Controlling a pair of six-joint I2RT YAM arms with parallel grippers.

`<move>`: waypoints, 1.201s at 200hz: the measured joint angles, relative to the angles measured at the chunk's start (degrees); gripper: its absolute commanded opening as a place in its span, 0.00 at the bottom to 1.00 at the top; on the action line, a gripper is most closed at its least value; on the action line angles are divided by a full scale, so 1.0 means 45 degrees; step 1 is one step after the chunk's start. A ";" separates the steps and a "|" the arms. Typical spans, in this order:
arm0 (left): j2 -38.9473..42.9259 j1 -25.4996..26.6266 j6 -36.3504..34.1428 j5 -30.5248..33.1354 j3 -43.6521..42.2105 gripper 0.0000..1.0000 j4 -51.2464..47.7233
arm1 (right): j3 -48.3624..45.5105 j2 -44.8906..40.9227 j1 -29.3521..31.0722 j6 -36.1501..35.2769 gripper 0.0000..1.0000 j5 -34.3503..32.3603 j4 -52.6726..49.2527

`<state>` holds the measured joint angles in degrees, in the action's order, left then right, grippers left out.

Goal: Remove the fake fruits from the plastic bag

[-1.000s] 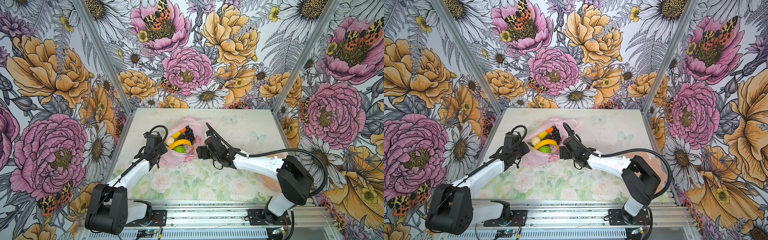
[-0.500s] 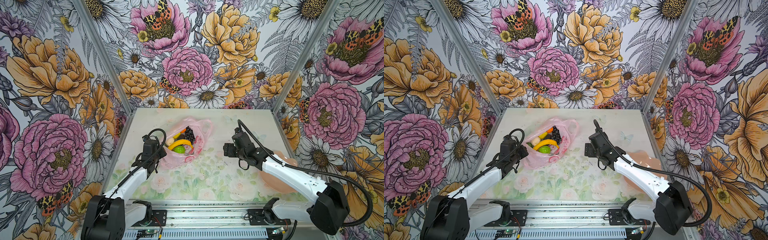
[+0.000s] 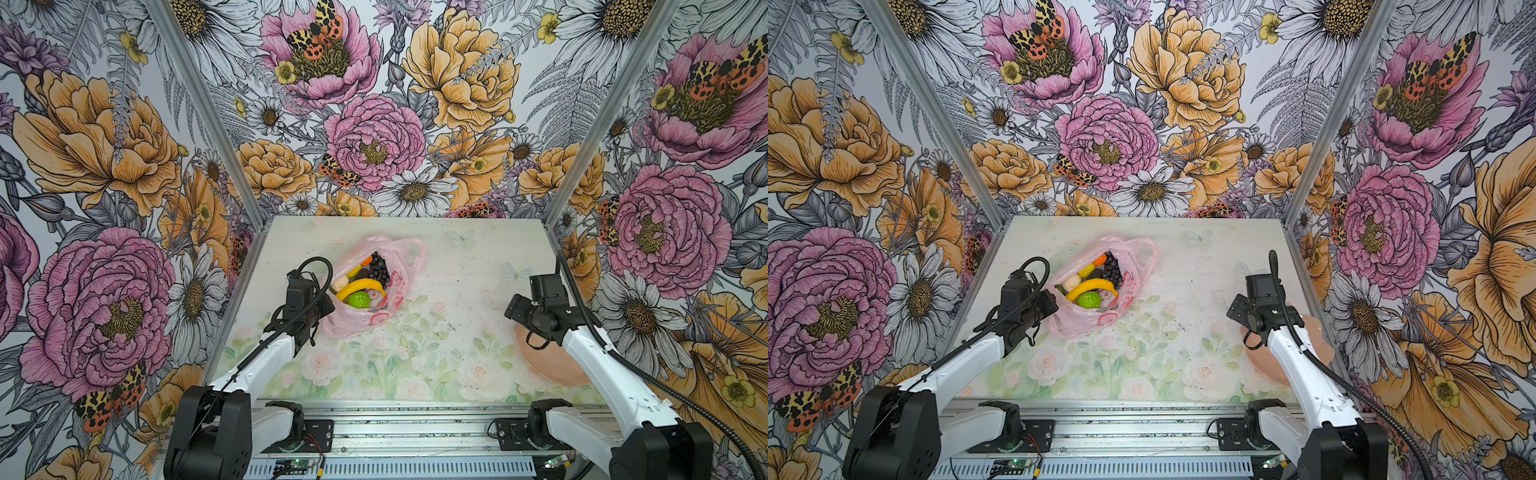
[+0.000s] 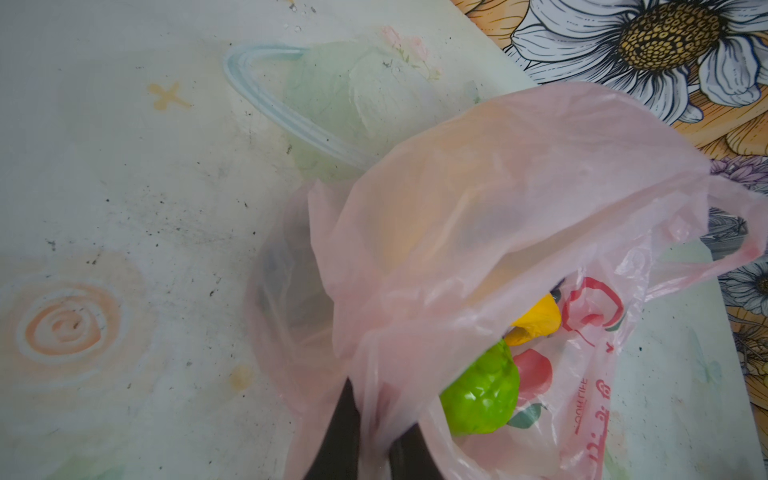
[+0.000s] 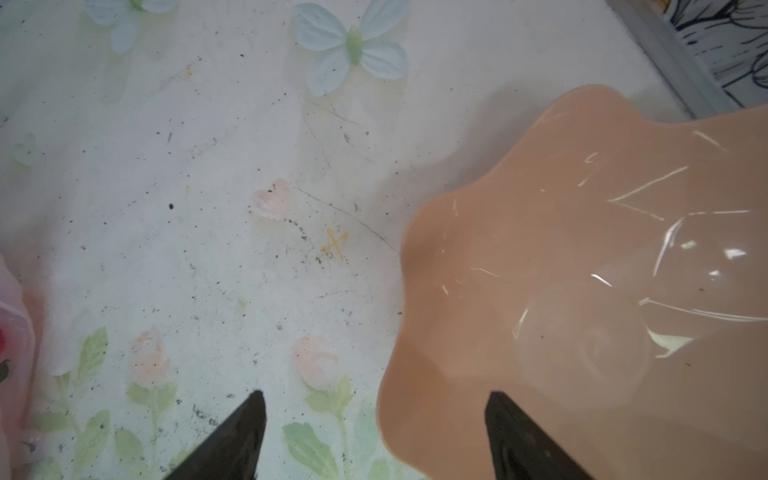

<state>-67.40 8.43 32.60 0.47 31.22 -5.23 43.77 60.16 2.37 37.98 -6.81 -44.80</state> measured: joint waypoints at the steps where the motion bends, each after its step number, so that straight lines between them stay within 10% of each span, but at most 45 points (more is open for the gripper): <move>1: -0.0005 0.0000 0.0000 -0.0005 0.0000 0.12 0.0000 | -0.0019 0.0015 -0.0053 -0.0005 0.85 0.0005 -0.0005; 240: -0.0321 -0.0155 -0.0005 -0.0389 0.0000 0.11 0.0277 | -0.0641 0.3934 0.3259 0.0874 0.86 0.0389 0.1889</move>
<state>-68.84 7.73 32.58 -1.28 31.22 -3.99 40.88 77.87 17.04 41.91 -5.06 -36.29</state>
